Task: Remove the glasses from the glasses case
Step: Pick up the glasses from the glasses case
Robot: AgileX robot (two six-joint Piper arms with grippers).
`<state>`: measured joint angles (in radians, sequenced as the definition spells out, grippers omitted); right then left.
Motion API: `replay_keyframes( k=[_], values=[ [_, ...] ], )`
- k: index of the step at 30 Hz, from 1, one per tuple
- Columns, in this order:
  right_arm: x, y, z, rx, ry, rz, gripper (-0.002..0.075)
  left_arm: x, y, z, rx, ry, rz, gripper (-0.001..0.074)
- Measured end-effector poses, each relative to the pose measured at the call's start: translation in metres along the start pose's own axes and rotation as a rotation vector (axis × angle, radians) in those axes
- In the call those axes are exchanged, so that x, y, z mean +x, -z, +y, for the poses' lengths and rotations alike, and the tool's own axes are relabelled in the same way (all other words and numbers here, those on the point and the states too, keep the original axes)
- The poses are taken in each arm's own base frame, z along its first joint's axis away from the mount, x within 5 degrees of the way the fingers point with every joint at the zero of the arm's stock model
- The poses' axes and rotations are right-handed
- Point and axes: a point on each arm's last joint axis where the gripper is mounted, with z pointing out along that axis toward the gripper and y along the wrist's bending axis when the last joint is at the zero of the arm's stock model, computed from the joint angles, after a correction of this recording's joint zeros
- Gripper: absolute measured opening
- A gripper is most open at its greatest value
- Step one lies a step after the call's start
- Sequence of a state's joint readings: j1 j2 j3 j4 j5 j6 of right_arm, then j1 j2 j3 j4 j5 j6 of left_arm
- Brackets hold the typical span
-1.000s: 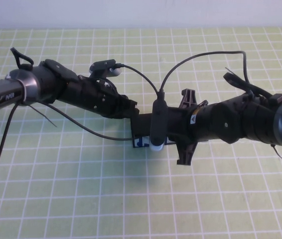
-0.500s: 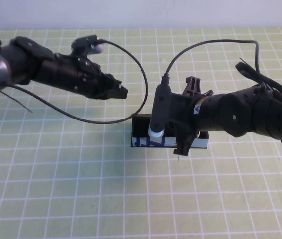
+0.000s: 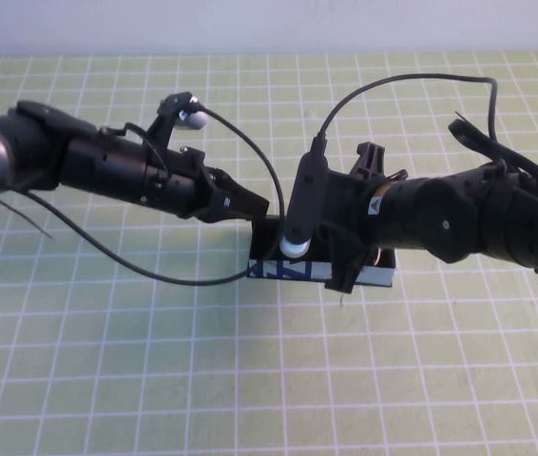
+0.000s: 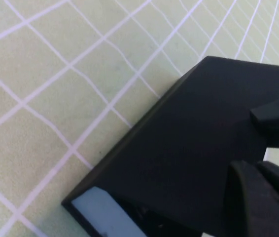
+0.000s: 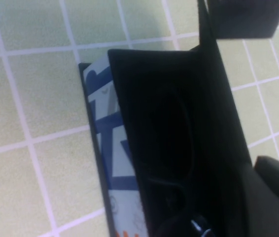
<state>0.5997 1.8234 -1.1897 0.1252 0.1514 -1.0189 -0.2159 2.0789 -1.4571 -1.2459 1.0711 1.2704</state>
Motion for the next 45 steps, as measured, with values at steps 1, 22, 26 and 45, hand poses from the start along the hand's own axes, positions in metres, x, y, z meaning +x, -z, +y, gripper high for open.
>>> replay_keyframes(
  k=[1, 22, 26, 45],
  values=[
    [0.000, 0.000, 0.000, -0.003, 0.000, 0.002, -0.0003, 0.002, 0.000, 0.001, 0.006, -0.009, -0.019, -0.0004],
    [-0.002, 0.000, -0.001, 0.018, -0.033, -0.016, -0.0005, -0.004, 0.034, -0.016, 0.042, -0.246, -0.043, -0.0004],
    [-0.002, 0.000, -0.001, 0.018, -0.038, -0.017, -0.0005, 0.000, 0.037, -0.022, 0.039, -0.315, 0.035, -0.0004],
    [-0.003, 0.000, -0.002, 0.028, -0.078, -0.028, -0.0006, 0.035, -0.001, 0.017, 0.103, -0.306, -0.058, -0.0004]
  ],
)
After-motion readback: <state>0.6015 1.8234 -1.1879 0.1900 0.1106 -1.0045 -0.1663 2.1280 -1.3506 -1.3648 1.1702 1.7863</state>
